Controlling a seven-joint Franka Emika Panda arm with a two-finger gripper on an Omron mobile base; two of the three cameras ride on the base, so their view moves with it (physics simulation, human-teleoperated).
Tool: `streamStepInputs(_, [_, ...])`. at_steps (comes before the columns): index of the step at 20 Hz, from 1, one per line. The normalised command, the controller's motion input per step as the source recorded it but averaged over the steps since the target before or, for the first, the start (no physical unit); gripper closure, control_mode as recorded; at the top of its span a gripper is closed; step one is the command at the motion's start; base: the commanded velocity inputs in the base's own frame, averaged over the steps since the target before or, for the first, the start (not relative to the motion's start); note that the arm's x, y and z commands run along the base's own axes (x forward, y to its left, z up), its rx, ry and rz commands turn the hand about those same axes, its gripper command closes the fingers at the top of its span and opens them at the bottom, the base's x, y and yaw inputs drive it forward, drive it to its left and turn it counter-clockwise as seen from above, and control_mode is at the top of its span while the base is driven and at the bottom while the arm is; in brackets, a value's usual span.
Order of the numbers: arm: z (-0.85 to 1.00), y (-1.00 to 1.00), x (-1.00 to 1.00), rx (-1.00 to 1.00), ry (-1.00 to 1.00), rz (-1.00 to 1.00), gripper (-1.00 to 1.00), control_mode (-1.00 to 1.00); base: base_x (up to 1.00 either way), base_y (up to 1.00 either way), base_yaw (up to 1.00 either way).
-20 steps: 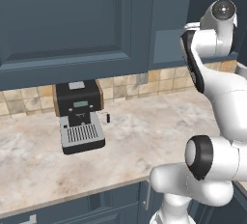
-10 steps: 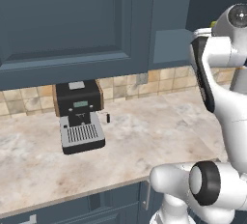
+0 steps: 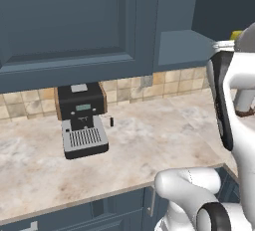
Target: Take 2 condiments from the cabinet and move them on the counter near the stove.Make sure the condiments are lined up with each other, next to each other.
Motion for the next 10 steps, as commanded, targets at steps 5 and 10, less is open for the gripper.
streamStepInputs(5, [0.00, 0.33, -0.71, 0.00, -0.01, 0.01, 1.00, -1.00, 0.00, 0.00, 0.00])
streamStepInputs(10, [0.00, 0.22, -0.73, 0.00, -0.02, 0.02, 1.00, -1.00, 0.00, 0.00, 0.00])
